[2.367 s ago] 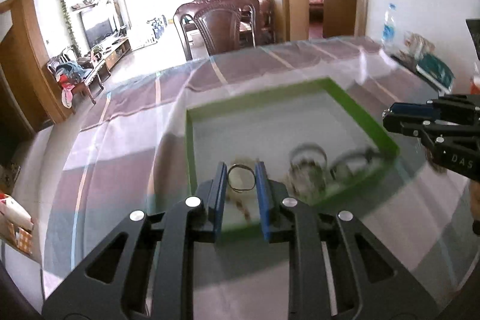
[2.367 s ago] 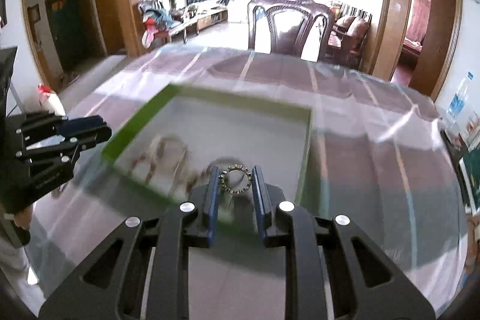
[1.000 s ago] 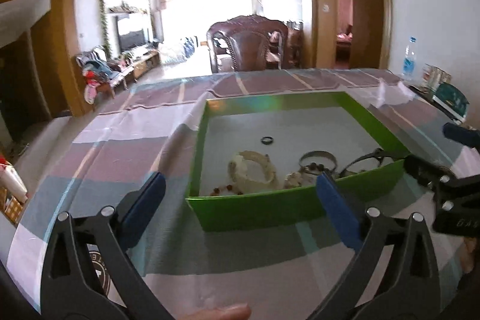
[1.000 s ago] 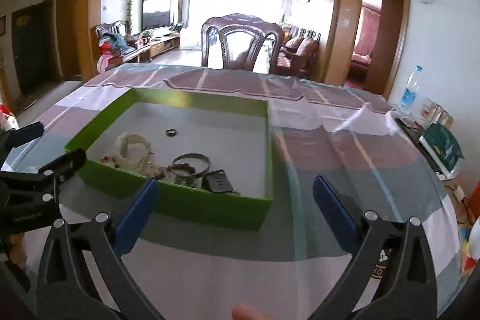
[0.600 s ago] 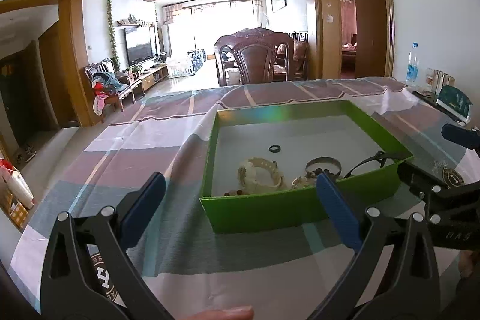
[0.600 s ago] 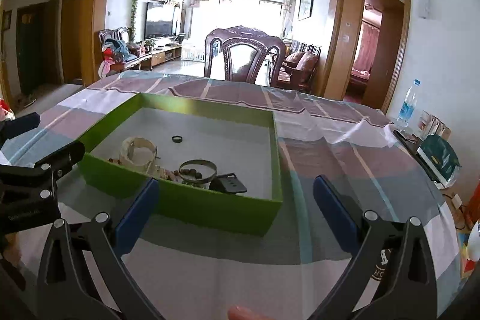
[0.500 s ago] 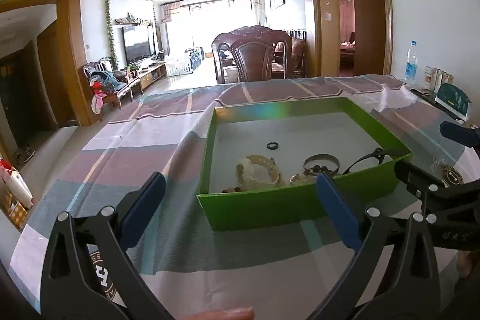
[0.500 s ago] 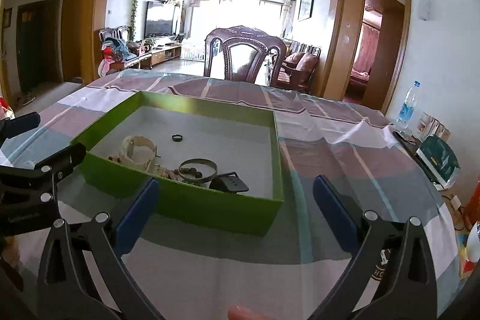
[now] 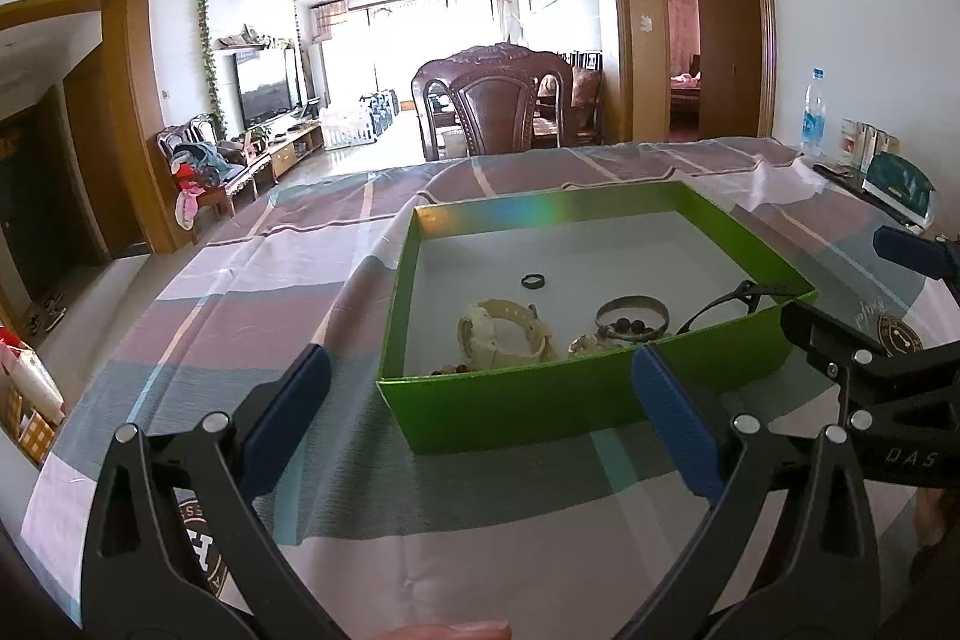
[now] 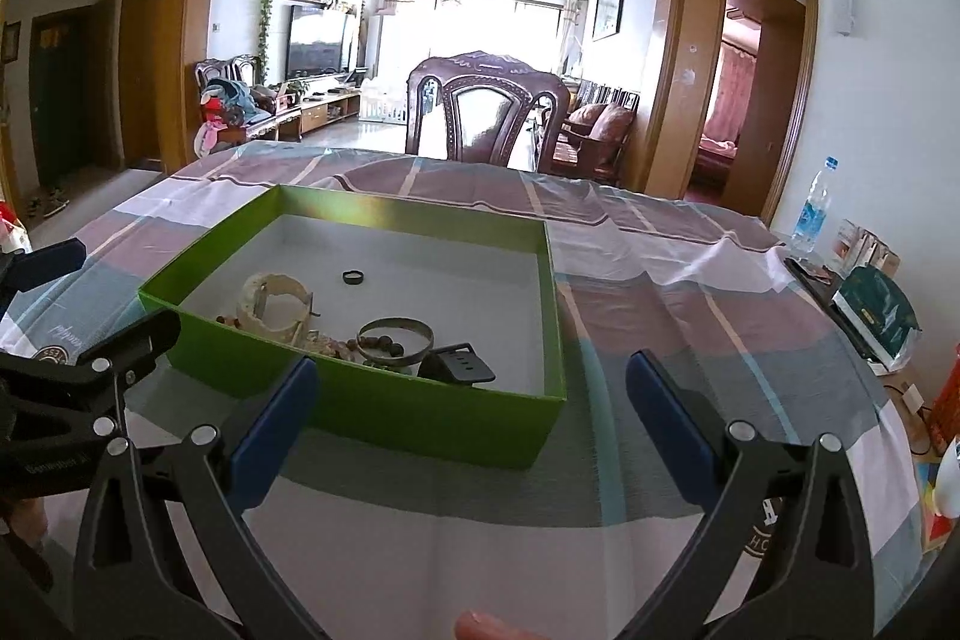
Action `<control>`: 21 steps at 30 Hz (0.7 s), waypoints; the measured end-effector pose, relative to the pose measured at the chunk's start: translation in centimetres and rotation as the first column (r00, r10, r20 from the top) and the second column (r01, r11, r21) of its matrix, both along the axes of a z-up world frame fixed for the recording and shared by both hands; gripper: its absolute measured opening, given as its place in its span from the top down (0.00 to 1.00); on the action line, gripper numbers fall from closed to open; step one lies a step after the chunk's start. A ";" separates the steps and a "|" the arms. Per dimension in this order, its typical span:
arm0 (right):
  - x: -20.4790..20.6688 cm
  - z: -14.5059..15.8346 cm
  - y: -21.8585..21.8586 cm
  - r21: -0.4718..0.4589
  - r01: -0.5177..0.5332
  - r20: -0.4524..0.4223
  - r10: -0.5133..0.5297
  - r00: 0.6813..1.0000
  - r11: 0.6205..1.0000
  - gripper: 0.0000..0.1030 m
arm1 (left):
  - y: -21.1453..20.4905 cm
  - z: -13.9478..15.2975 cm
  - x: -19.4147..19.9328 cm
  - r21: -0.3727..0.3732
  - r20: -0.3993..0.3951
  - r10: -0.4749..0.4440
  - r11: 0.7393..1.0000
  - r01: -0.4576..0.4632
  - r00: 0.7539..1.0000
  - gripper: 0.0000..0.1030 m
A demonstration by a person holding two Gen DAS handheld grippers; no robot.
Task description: Organize jewelry
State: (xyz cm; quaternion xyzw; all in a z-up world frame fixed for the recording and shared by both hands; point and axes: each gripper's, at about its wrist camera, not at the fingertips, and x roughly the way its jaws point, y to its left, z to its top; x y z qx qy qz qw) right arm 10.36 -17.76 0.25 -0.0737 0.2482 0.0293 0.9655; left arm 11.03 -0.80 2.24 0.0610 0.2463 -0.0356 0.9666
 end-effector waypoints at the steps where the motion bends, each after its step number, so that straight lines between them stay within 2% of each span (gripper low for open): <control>1: 0.0 0.0 0.0 0.000 0.000 0.000 0.000 1.000 1.000 0.03 | -0.1 0.0 0.0 0.002 -0.001 0.000 1.000 0.000 1.000 0.04; 21: -0.2 -0.1 0.4 0.002 -0.007 -0.008 0.007 1.000 1.000 0.03 | -0.1 -0.1 0.0 0.000 0.005 0.006 1.000 -0.006 1.000 0.04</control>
